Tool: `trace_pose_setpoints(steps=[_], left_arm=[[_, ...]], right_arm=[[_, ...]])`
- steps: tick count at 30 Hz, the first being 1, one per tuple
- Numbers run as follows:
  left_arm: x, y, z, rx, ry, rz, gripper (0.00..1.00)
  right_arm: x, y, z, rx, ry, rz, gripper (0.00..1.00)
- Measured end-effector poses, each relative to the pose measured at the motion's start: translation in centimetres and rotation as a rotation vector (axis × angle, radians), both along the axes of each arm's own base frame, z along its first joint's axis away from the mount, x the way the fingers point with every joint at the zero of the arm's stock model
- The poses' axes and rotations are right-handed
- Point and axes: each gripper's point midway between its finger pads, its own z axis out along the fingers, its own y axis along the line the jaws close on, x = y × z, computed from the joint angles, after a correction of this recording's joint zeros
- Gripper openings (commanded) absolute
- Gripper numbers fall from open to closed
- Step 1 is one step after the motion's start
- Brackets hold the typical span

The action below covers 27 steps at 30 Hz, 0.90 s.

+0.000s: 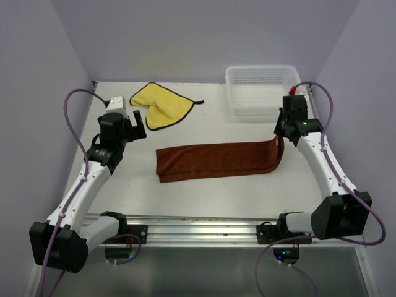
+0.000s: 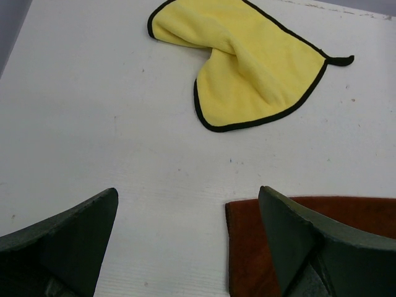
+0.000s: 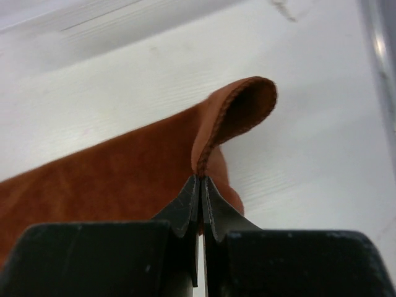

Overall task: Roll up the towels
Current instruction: Fold the towel

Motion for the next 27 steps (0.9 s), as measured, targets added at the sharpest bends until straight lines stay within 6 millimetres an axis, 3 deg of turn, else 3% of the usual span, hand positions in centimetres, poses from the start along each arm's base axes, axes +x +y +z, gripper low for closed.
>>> trace_pose_setpoints(steps=[3,10,20,27], left_arm=[[0.0,-0.1,0.0,-0.001,0.0,-0.003,1.0],[0.0,-0.2,0.0,-0.004,-0.002,-0.007,1.0],[0.1,-0.3,0.1,-0.008,-0.005,-0.013,1.0],[0.1,-0.4,0.1,-0.009,-0.006,-0.017,1.0]], right_arm=[[0.8,5.0,0.3,0.042,0.001,0.152,0.0],[1.7,12.1,1.2,0.117,-0.002,0.305,0.0],[0.4,25.5,-0.3,0.199,0.073,0.54,0.0],[-1.6,34.2,-1.8,0.235,0.135,0.667,0.0]])
